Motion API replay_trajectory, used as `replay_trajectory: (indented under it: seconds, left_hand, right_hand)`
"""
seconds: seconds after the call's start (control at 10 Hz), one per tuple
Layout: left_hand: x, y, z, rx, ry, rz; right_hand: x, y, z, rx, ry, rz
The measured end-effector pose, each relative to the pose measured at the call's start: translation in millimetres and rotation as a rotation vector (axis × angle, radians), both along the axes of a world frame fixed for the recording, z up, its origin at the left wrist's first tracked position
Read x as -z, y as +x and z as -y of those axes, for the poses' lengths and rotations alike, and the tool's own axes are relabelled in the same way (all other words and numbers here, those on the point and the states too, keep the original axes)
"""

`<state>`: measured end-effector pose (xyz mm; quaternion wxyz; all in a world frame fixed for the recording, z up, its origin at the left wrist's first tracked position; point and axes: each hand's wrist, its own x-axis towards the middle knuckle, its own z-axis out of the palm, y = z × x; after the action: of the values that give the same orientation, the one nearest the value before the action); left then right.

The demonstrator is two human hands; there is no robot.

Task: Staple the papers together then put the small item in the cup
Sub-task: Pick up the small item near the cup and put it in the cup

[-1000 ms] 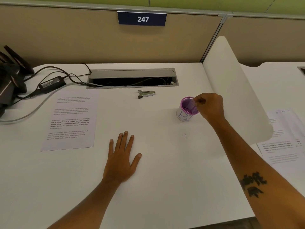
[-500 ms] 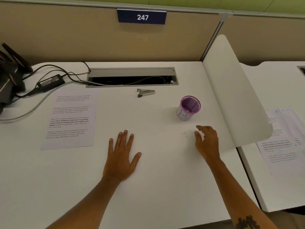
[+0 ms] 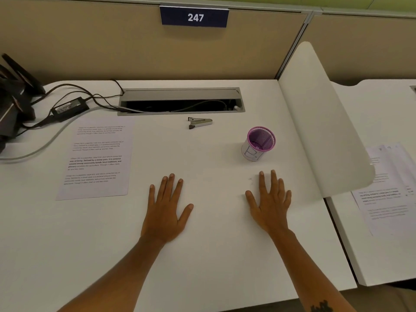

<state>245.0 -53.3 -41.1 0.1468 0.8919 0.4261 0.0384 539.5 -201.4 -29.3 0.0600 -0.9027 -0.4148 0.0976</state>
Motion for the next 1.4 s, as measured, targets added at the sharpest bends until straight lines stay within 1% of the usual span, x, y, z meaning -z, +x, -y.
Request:
replay_trajectory:
  seconds: [0.1, 0.3, 0.5, 0.7, 1.0, 1.1, 1.4]
  left_hand:
    - [-0.3, 0.4, -0.2, -0.001, -0.001, 0.001]
    - [0.5, 0.2, 0.0, 0.002, 0.005, 0.000]
    - [1.1, 0.4, 0.0, -0.004, 0.009, -0.002]
    - [0.5, 0.6, -0.2, -0.002, 0.010, -0.010]
    - [0.7, 0.4, -0.4, -0.004, 0.021, -0.015]
    - [1.2, 0.5, -0.1, -0.003, 0.018, -0.010]
    - [1.0, 0.7, -0.4, -0.005, 0.015, -0.009]
  right_hand:
    - [6.9, -15.8, 0.7, 0.058, -0.027, -0.006]
    - [6.0, -22.9, -23.0, 0.001, -0.030, -0.015]
    - [-4.6, 7.1, -21.7, 0.102, 0.226, -0.105]
    - [-2.9, 21.7, -30.1, 0.053, 0.376, -0.163]
    - [-2.0, 30.3, -44.1, 0.008, 0.431, -0.203]
    - [-2.6, 31.1, -45.1, 0.005, 0.478, -0.199]
    - [-4.1, 27.3, -46.7, -0.009, 0.505, -0.164]
